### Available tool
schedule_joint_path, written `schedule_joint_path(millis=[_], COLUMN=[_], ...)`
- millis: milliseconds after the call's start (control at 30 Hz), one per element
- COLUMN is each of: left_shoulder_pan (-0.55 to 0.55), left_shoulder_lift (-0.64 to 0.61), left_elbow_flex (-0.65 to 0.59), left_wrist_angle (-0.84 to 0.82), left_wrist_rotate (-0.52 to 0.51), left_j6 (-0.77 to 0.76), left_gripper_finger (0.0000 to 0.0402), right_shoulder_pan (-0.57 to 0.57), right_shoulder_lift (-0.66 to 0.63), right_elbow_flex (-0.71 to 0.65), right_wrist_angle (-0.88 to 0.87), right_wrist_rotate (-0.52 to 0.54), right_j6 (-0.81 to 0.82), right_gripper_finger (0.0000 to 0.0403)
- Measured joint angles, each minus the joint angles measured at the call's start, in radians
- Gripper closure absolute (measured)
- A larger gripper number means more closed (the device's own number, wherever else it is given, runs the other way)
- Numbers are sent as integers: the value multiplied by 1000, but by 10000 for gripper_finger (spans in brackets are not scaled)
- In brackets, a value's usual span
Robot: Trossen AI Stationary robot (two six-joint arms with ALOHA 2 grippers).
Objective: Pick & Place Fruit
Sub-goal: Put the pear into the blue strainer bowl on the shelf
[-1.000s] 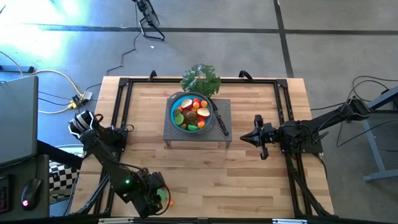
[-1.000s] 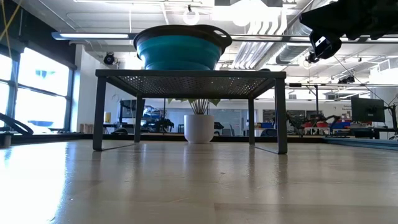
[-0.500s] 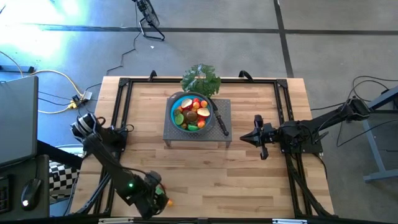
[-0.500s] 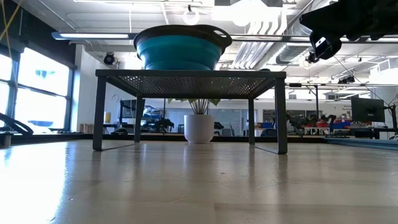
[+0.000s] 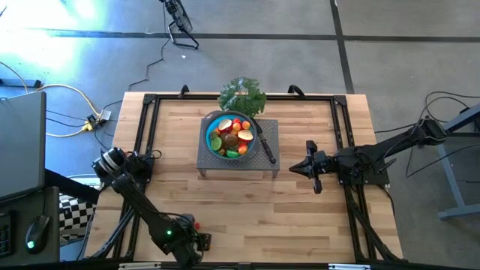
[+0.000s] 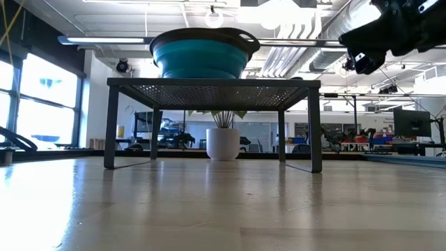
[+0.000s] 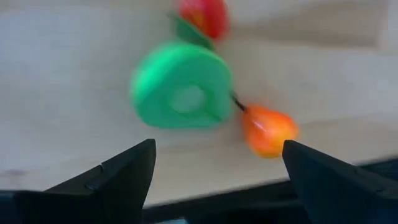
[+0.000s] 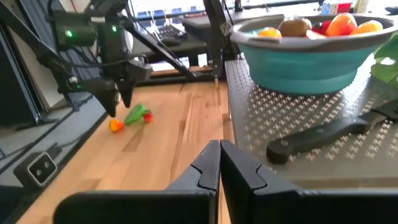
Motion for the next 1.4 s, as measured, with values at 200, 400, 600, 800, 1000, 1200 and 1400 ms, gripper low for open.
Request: schedule_joint_path(millis=[200,400,600,800,1000,1200,1400], left_shoulder_pan=[26,44,43,43,43,43,43], left_shoulder_lift=[4,4,3,3,3,10,26], left_elbow_flex=[0,0,0,0,0,0,0], left_wrist_angle=[13,2,-17,-106,-122,-122,-123], left_wrist_rotate=[-2,38,136,124,71,51,46], left_j6=[-1,9,13,18,18,18,18], left_gripper_finger=[61,61,61,61,61,61,61], right_shoulder_pan=[0,0,0,0,0,0,0], right_shoulder_lift=[0,0,0,0,0,0,0], right_elbow_flex=[0,0,0,0,0,0,0], right_wrist_angle=[-64,-68,-67,-67,-67,-68,-68], right_wrist_rotate=[-1,-18,-19,-18,-19,-18,-18], right_j6=[0,3,4,4,4,4,4], right_gripper_finger=[399,399,399,399,399,399,399])
